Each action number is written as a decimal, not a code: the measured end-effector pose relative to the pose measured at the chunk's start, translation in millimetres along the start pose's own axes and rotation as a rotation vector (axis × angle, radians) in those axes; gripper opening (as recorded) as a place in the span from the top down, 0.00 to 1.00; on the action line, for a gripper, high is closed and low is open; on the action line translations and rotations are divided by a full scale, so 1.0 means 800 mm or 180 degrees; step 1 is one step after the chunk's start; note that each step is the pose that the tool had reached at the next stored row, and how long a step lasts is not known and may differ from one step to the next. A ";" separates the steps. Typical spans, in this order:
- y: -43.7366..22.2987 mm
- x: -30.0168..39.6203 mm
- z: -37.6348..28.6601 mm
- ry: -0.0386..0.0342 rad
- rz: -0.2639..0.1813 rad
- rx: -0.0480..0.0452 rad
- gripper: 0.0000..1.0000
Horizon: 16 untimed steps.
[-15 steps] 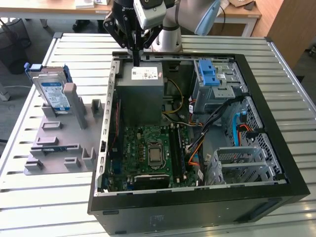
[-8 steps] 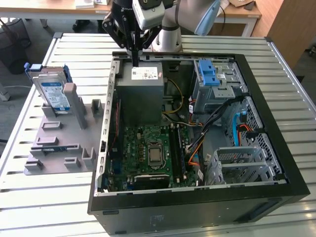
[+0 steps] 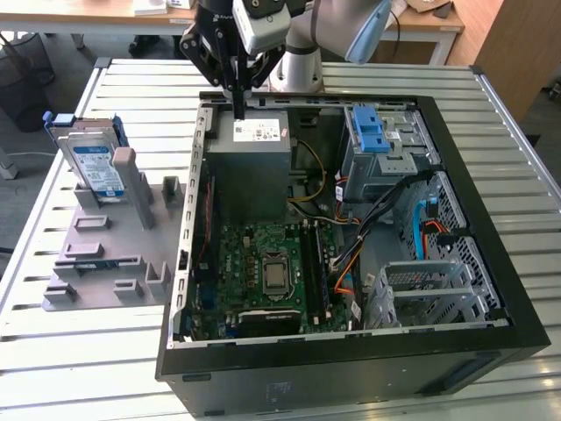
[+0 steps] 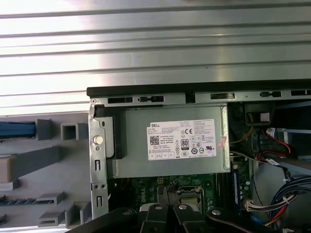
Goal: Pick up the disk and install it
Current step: 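Reach for the disk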
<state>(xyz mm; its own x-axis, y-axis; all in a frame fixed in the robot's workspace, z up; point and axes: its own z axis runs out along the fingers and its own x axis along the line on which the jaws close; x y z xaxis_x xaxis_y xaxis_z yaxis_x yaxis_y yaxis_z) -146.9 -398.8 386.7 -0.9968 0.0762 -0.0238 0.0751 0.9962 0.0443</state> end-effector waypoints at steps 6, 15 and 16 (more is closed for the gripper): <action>-0.0002 0.0012 0.0010 0.0001 0.0000 0.0000 0.89; -0.0004 0.0038 0.0025 0.0002 0.0000 0.0000 0.89; -0.0004 0.0041 0.0026 0.0002 0.0000 0.0000 0.89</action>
<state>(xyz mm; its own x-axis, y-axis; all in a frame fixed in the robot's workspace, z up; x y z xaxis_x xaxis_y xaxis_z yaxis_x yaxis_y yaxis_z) -150.1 -398.8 384.5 -0.9968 0.0762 -0.0232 0.0751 0.9962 0.0443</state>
